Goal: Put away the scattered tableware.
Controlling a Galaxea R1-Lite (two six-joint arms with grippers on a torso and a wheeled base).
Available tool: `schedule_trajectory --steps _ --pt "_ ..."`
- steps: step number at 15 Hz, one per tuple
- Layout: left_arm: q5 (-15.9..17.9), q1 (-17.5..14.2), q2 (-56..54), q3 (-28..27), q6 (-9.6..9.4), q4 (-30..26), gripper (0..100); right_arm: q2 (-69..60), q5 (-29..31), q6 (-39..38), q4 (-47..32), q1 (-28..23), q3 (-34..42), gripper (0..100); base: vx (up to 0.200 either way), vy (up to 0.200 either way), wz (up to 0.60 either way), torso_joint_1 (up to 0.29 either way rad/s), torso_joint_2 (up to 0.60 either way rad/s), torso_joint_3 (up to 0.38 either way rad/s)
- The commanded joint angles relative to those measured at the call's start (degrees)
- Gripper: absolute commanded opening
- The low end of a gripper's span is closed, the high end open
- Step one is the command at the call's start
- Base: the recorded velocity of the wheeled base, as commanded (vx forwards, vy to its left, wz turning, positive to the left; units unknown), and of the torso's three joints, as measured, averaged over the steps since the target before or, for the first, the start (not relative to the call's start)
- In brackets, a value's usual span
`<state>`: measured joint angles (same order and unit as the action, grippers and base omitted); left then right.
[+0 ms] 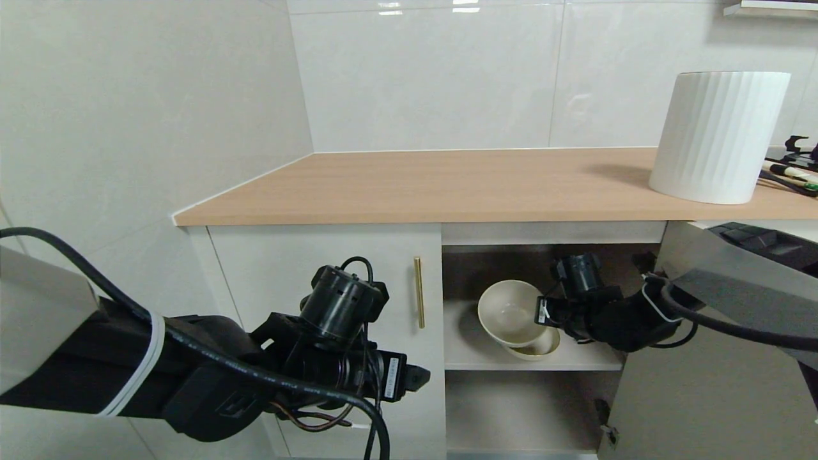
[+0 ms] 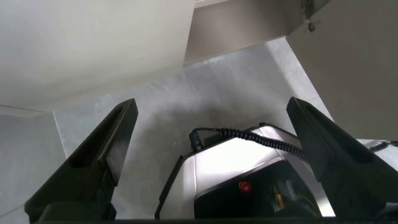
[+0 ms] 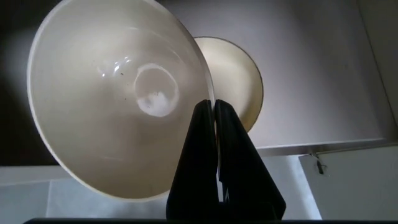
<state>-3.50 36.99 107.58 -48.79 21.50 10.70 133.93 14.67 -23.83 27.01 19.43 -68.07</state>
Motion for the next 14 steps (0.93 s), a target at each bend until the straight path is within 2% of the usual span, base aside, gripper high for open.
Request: schedule_trajectory --steps 1,14 --pt "0.0 0.0 0.0 0.0 -0.06 0.0 100 1.2 0.1 0.2 0.0 -0.8 -0.6 0 0.000 0.000 0.00 0.000 0.00 0.000" --pt "-0.5 0.0 0.0 0.0 0.03 0.1 100 4.4 0.1 0.7 -0.4 -3.3 -3.0 0 0.000 0.000 0.00 0.000 0.00 0.000"
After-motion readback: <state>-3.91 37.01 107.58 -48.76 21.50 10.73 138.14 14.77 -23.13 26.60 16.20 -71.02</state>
